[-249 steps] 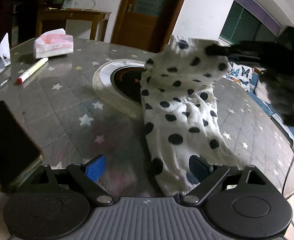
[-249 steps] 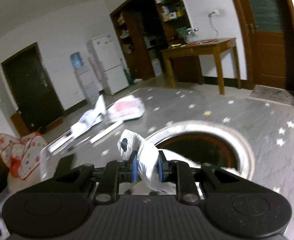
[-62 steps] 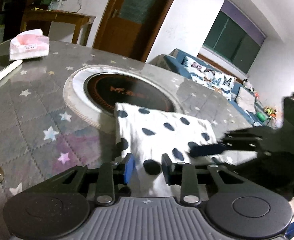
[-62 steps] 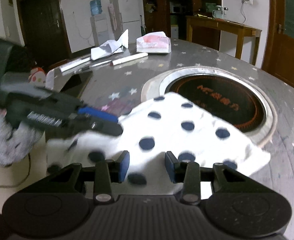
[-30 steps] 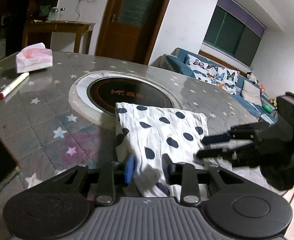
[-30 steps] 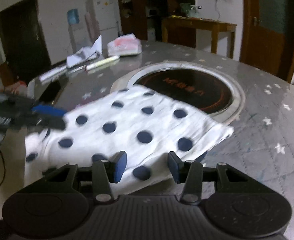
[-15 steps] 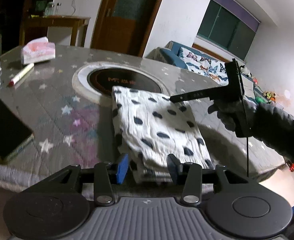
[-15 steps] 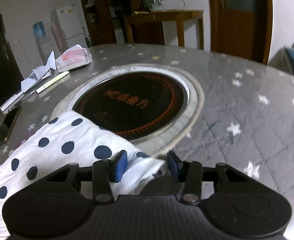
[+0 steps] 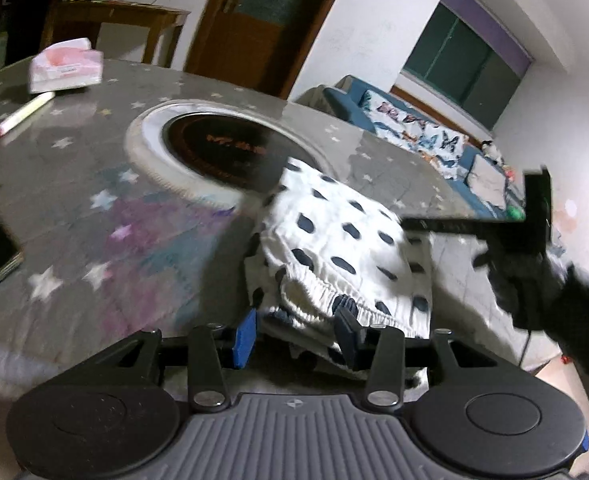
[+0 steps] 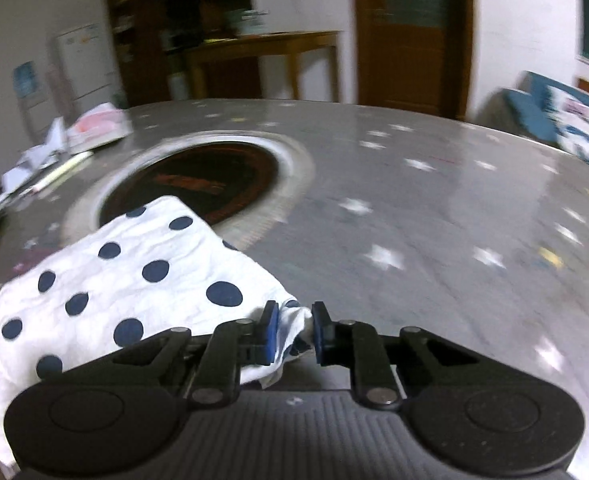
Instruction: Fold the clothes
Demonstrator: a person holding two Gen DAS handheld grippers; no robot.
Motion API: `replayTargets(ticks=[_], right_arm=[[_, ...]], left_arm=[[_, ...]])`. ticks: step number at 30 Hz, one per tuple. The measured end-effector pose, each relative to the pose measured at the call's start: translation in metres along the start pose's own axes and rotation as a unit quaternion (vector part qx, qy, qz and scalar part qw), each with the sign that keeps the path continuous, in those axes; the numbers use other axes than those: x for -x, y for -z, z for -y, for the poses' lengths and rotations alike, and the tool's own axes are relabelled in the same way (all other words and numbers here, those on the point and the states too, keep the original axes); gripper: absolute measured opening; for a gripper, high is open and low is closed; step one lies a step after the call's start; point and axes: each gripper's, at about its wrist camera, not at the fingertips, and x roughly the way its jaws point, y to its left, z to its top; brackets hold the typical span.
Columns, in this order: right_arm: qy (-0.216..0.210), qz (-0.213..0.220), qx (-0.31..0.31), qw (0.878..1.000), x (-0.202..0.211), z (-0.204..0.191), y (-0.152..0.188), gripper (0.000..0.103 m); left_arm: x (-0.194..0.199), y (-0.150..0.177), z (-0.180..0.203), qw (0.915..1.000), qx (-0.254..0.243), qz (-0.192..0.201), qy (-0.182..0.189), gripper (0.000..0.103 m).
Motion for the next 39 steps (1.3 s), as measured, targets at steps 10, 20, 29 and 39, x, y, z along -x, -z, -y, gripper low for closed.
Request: replayTargets(ticks=[10,20,29,39], right_arm=[[0.100,0.017,-0.078,0.992,0.056,0.032,0.049,0.017],[0.121,0.041,-0.081,0.989,0.103,0.021,0.077,0.025],[0.002,0.053,0.118,0.992,0.119,-0.053,0.058,0.037],[-0.056,0.007,0.340,0.939,0.096,-0.146,0.082,0.040]], left_arm=[[-0.072,-0.042,0.026,0.9989,-0.036,-0.015,0.027,0.046],[-0.086,-0.059,0.032,0.9979,-0.053,-0.023,0.030,0.046],[-0.062,-0.051,0.032,0.9997,-0.010,-0.014,0.020,0.059],[-0.055,-0.038,0.032,0.9986,0.040,-0.033,0.010,0.071]])
